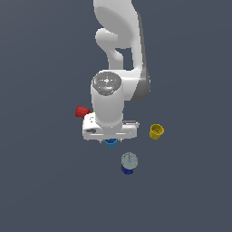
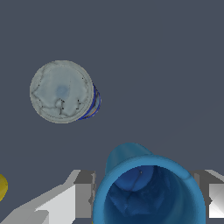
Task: Pick up a designated object from a clutter of objects.
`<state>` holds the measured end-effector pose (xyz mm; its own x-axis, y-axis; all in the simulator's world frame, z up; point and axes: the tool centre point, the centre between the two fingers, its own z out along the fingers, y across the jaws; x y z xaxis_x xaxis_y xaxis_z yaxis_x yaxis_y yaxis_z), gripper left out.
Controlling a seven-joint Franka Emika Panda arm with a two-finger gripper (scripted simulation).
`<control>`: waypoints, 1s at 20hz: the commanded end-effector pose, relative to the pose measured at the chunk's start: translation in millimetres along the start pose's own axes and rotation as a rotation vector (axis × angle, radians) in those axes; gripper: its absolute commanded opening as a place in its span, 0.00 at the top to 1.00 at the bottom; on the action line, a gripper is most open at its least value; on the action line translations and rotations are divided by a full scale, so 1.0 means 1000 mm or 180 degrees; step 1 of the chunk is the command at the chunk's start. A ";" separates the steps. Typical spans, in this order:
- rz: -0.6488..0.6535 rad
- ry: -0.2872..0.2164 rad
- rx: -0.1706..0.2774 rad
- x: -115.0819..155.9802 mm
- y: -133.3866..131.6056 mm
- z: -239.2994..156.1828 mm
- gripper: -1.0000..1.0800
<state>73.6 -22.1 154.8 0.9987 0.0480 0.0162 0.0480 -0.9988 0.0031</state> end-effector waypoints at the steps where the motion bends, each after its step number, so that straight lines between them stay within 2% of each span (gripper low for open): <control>1: 0.0000 -0.0001 -0.0001 -0.013 -0.010 -0.018 1.00; 20: -0.0002 -0.0037 -0.0002 -0.111 -0.089 -0.160 1.00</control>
<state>-35.7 56.6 301.2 0.9988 0.0488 0.0052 0.0488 -0.9988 0.0035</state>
